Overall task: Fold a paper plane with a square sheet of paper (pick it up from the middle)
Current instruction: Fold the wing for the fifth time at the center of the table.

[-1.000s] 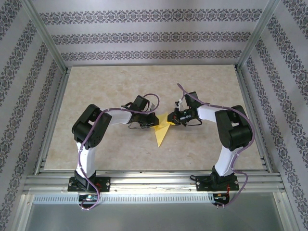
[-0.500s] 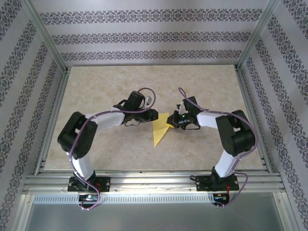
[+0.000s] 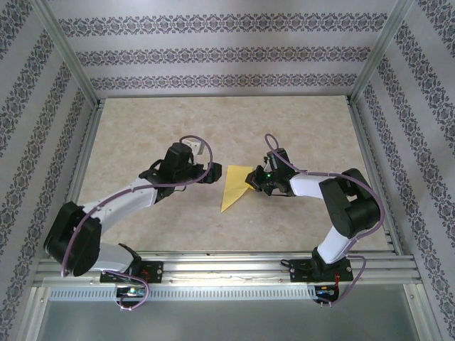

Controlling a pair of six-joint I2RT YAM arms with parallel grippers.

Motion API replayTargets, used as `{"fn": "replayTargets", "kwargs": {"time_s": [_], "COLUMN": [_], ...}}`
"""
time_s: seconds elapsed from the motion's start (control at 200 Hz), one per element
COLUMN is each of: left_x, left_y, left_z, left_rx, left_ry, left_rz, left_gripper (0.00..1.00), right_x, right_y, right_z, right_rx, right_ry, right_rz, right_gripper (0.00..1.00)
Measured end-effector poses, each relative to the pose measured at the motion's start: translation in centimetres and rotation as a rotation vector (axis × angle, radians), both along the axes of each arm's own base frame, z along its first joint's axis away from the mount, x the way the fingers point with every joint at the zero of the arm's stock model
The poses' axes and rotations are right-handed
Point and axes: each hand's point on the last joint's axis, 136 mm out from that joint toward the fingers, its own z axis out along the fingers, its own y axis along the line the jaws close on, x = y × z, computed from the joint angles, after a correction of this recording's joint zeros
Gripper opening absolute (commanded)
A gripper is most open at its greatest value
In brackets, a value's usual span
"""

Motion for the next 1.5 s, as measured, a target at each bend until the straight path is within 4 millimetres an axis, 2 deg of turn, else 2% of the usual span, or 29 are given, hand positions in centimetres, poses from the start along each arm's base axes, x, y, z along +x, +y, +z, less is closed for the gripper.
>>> {"fn": "replayTargets", "kwargs": {"time_s": [0.14,0.285,0.375,0.48,0.609,0.834,0.989,1.174,1.274,1.499], "left_x": [-0.1,-1.4,-2.0,-2.3,-3.1,-7.5,-9.2,-9.2,-8.7,-7.9], "left_y": [1.8,2.5,2.3,1.2,-0.5,-5.9,-7.7,-8.7,-8.9,-9.8], "left_z": [0.7,0.5,0.0,-0.2,-1.0,-4.4,-6.4,-6.5,-6.7,-8.1], "left_rx": [0.039,-0.008,-0.045,-0.084,-0.073,0.125,0.275,0.375,0.408,0.468], "left_ry": [-0.083,-0.149,-0.153,-0.145,-0.134,-0.186,-0.247,-0.321,-0.334,-0.329], "left_rz": [0.051,0.052,0.034,-0.009,-0.078,-0.34,-0.464,-0.524,-0.53,-0.544], "left_gripper": [1.0,1.0,0.91,0.82,0.79,0.72,0.68,0.66,0.61,0.59], "right_x": [0.1,0.1,0.2,0.3,0.4,0.2,0.3,0.4,0.3,0.3], "right_y": [0.1,0.0,0.0,0.2,0.2,-0.2,-0.2,0.0,0.3,0.4], "right_z": [0.0,-0.1,0.1,0.3,0.3,1.1,1.5,1.6,1.8,1.8], "right_rx": [-0.006,-0.011,-0.008,-0.001,0.002,0.012,0.019,0.033,0.039,0.047], "right_ry": [0.003,0.006,0.004,0.003,0.01,0.005,-0.003,0.002,-0.001,0.007], "right_rz": [-0.017,-0.042,-0.049,-0.06,-0.076,-0.111,-0.12,-0.13,-0.125,-0.126], "right_gripper": [0.0,0.0,0.0,0.0,0.0,0.0,0.0,0.0,0.0,0.0]}}
